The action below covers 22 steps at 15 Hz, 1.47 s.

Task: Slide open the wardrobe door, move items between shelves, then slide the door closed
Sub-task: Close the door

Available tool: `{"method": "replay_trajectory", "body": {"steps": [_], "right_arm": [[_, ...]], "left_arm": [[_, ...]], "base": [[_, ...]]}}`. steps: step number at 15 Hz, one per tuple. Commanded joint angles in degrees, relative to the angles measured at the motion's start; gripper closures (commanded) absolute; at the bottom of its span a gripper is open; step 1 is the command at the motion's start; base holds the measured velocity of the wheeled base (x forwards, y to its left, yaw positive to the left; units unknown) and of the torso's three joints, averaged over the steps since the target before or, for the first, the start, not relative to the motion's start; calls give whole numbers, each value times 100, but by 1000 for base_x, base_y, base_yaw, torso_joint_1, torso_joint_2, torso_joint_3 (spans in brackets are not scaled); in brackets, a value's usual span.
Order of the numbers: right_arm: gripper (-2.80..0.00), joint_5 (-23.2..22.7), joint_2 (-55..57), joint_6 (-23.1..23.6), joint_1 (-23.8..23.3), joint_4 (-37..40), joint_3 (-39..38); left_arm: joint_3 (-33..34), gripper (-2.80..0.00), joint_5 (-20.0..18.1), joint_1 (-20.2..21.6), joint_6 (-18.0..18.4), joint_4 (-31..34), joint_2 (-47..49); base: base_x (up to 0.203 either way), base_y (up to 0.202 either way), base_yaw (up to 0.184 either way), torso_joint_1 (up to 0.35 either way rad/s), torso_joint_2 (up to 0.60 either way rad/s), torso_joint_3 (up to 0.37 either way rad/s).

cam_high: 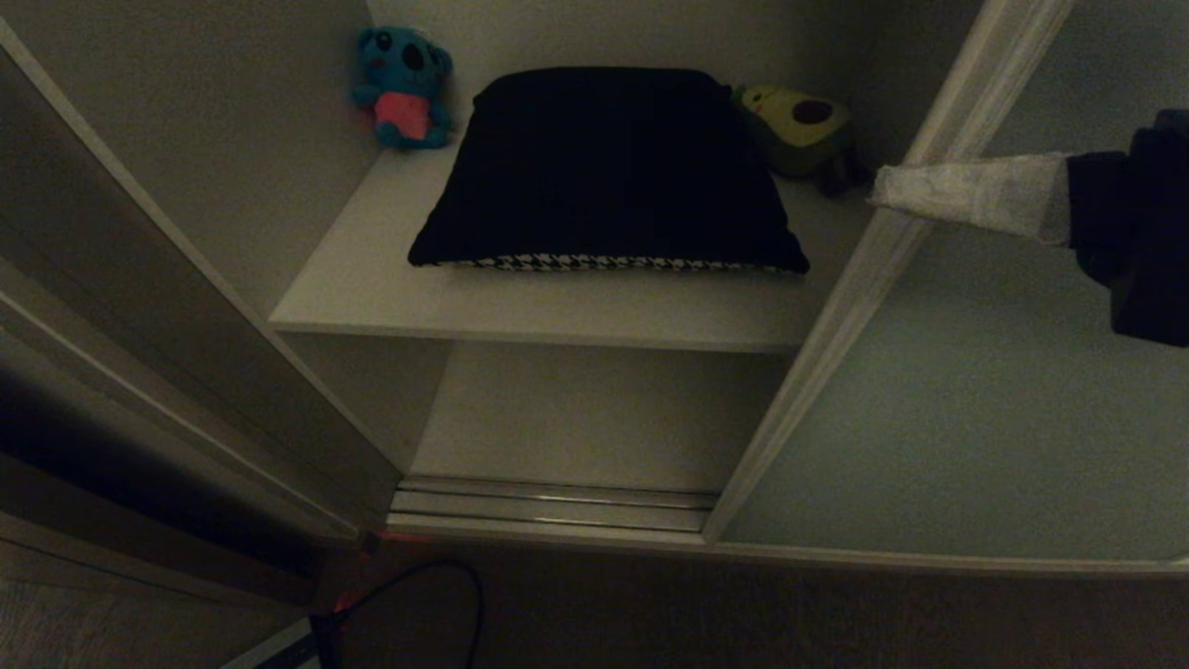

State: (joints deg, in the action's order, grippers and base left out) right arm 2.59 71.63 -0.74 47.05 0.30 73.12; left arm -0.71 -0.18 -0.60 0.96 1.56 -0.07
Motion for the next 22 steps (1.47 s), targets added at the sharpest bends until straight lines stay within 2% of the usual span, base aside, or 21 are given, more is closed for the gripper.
{"method": "replay_trajectory", "body": {"steps": [1, 3, 5, 7, 12, 22], "right_arm": [[0, 190, -198, 4, 172, -11, -7], [0, 263, -448, 12, 164, -2, -16], [0, 742, -639, 78, 156, 3, -24], [0, 879, -811, 217, 122, 35, -69], [0, 834, -879, 181, -515, -4, -183], [0, 734, -433, 189, -644, -534, -233]], "left_arm": [[0, 0, 1, -2, 6, 2, -1], [0, 0, 1, 3, 3, 2, -1], [0, 0, 1, -2, 9, 2, -1], [0, 0, 1, 7, 0, 2, -1], [0, 0, 1, -2, 0, 2, -1], [0, 0, 1, -2, 0, 2, -1]], "base": [[0, 0, 0, 0, 0, 0], [0, 0, 0, 0, 0, 0], [0, 0, 0, 0, 0, 0], [0, 0, 0, 0, 0, 0], [0, 0, 0, 0, 0, 0], [0, 0, 0, 0, 0, 0]]}}
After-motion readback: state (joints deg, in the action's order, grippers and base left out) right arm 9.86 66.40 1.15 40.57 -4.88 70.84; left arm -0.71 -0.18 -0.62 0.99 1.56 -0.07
